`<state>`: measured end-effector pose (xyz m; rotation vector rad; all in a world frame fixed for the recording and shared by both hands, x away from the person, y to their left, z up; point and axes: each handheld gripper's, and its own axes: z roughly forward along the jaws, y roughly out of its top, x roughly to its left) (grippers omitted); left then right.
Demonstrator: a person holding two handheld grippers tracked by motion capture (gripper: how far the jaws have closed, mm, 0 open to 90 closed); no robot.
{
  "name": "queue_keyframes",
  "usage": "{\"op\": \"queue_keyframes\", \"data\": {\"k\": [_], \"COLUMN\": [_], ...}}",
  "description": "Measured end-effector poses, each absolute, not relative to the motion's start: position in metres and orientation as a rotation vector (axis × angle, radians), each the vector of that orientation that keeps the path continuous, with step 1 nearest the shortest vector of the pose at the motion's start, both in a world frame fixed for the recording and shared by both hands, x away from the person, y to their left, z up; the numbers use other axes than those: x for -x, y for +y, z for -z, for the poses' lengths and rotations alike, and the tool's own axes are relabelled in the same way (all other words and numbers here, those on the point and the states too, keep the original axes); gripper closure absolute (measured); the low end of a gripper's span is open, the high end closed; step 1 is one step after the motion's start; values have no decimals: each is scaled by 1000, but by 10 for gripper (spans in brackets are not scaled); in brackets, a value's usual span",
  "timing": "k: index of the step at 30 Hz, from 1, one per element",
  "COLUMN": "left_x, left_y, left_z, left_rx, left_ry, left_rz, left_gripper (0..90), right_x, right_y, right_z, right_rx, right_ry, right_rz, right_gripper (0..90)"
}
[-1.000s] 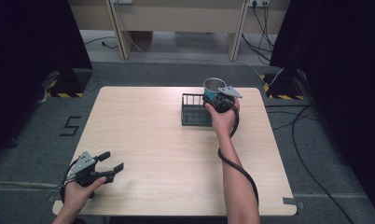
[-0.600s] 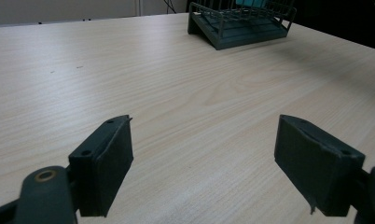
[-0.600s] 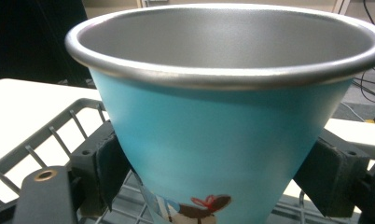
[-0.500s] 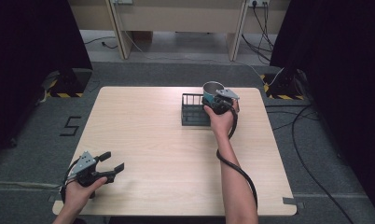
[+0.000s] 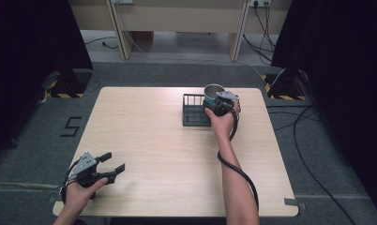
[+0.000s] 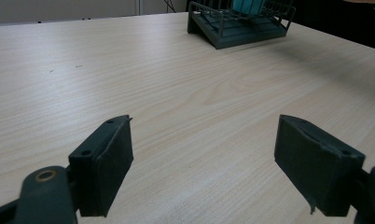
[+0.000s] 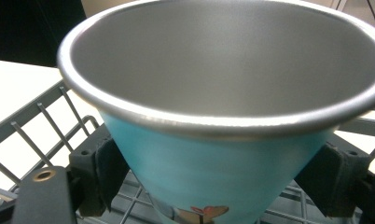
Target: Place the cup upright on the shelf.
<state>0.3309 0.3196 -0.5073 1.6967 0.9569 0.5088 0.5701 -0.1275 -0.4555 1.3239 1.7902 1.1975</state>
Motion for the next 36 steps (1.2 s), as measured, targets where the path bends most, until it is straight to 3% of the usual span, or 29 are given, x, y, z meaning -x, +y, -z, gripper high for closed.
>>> {"op": "queue_keyframes", "data": {"k": [9, 36], "left_x": [-331, -331], "left_y": [319, 319], "left_z": [508, 507], "left_rx": [-1698, -1698], "left_ry": [961, 964], "left_rz": [-512, -518], "left_gripper": [188, 189], "right_x": [-568, -541], "right_y": [-124, -129], "right_z": [458, 443], "right_rx": [-1332, -1433], "right_ry": [1824, 1809], "right_rz": [-1175, -1219], "right_gripper": [149, 152]}}
